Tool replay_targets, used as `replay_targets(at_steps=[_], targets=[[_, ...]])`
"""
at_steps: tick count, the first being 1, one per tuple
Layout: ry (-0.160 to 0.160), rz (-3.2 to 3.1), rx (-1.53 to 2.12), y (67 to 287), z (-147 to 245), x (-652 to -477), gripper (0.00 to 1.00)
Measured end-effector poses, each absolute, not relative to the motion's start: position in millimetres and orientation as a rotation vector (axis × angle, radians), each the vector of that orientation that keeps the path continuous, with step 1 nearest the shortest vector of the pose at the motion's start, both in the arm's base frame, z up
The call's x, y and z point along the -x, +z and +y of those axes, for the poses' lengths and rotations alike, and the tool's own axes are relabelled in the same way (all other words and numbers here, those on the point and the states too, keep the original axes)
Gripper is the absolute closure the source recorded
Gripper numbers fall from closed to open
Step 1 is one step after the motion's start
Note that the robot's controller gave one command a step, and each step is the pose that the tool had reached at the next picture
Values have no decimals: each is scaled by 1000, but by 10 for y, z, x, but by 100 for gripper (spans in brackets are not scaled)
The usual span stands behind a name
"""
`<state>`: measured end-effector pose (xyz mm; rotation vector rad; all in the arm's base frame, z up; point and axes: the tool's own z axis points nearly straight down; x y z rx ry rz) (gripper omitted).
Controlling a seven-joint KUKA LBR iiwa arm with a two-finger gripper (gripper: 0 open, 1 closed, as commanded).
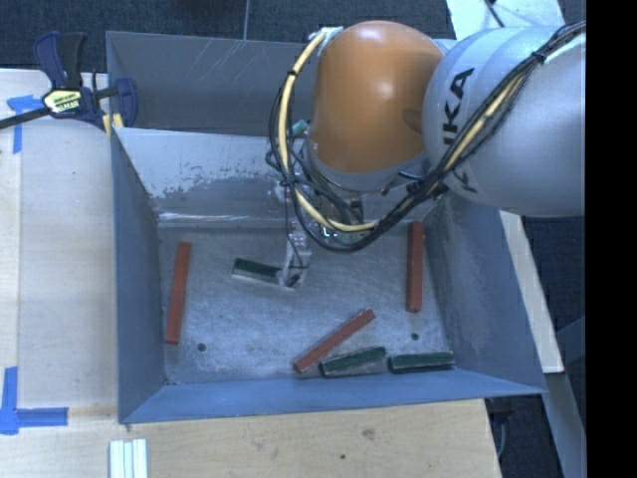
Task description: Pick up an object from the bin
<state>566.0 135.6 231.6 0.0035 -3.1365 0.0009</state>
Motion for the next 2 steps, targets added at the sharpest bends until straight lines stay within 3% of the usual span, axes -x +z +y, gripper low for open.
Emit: replay_targets(at_steps=[1,2], targets=[[2,-3119,340,661,1129,-5868,0],[-2,-3143,199,1016,1268,-5821,0]])
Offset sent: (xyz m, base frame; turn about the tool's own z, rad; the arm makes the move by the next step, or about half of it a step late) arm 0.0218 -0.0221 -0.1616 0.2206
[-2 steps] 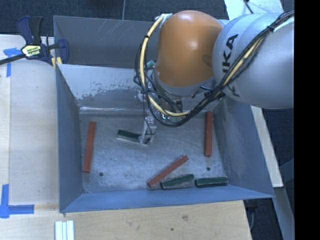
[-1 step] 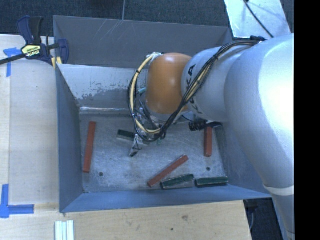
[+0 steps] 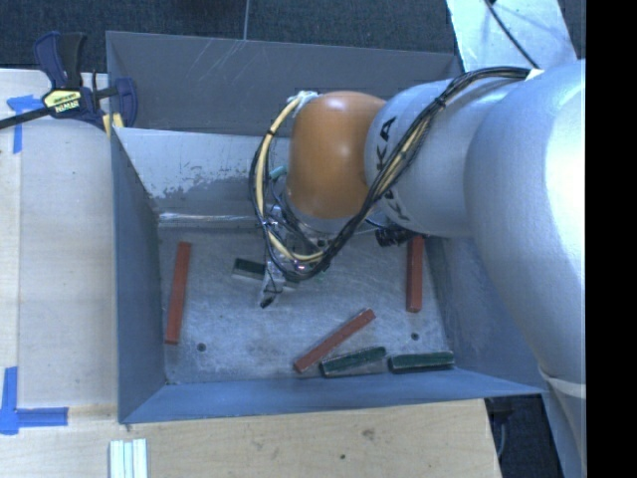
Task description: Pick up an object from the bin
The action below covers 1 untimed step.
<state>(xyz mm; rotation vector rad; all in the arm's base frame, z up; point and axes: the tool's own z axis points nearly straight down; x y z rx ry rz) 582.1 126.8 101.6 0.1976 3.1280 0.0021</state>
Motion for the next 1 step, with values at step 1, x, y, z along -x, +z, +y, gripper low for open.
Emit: replay_targets(at_steps=[1], targets=[[2,3128,-207,1255,1169,-5962,0]])
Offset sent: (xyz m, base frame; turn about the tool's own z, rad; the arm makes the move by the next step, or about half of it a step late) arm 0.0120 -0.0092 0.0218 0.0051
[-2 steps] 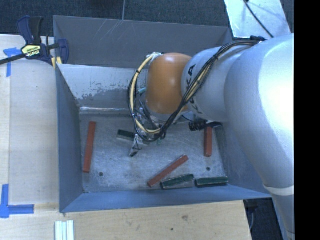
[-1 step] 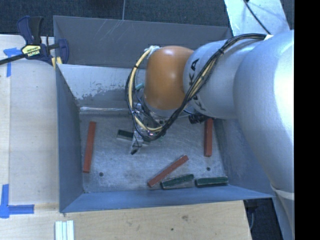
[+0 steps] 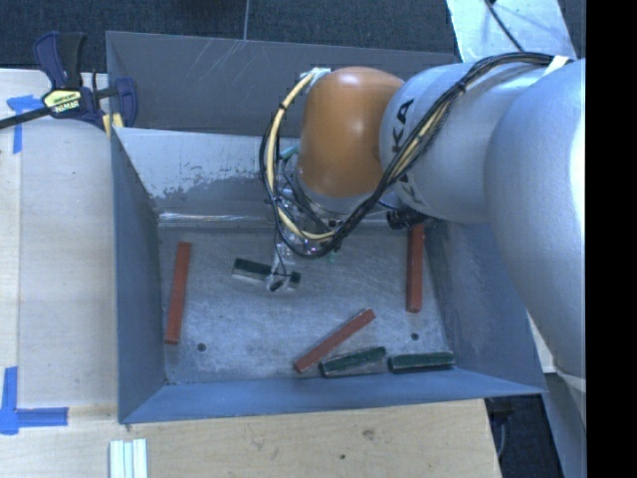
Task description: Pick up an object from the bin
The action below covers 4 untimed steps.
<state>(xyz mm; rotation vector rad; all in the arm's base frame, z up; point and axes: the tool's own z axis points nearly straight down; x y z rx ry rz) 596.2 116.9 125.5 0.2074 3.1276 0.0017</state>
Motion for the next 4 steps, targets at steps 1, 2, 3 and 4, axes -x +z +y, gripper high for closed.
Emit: replay_targets(at_steps=[1,2,3,4], targets=[[-1,3129,-307,670,1076,-5917,0],[1,3126,-305,677,1077,-5925,0],[4,3122,-307,696,1080,-5939,100],[3,3121,-308,785,1077,-5952,100]])
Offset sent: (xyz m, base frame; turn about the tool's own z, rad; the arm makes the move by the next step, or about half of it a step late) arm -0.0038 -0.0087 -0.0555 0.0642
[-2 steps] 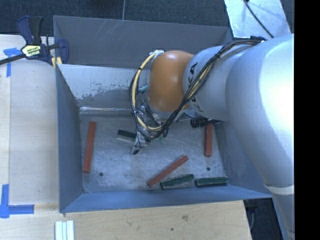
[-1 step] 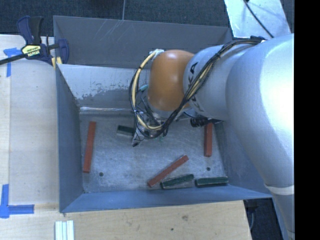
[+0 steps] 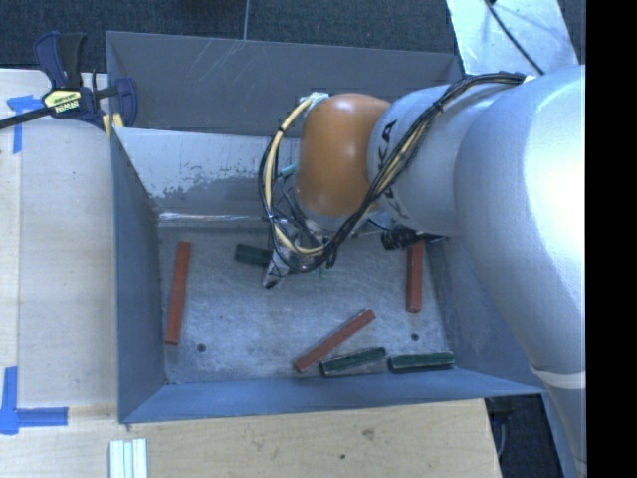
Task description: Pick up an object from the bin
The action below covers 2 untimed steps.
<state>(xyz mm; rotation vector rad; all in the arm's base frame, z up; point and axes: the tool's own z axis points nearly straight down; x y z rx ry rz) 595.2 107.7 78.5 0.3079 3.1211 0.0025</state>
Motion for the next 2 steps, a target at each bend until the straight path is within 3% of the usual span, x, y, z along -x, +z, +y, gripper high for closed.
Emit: replay_targets(at_steps=[1,2], targets=[[3,3120,-310,1081,1071,-5967,100],[5,3116,-310,1745,1068,-5993,100]])
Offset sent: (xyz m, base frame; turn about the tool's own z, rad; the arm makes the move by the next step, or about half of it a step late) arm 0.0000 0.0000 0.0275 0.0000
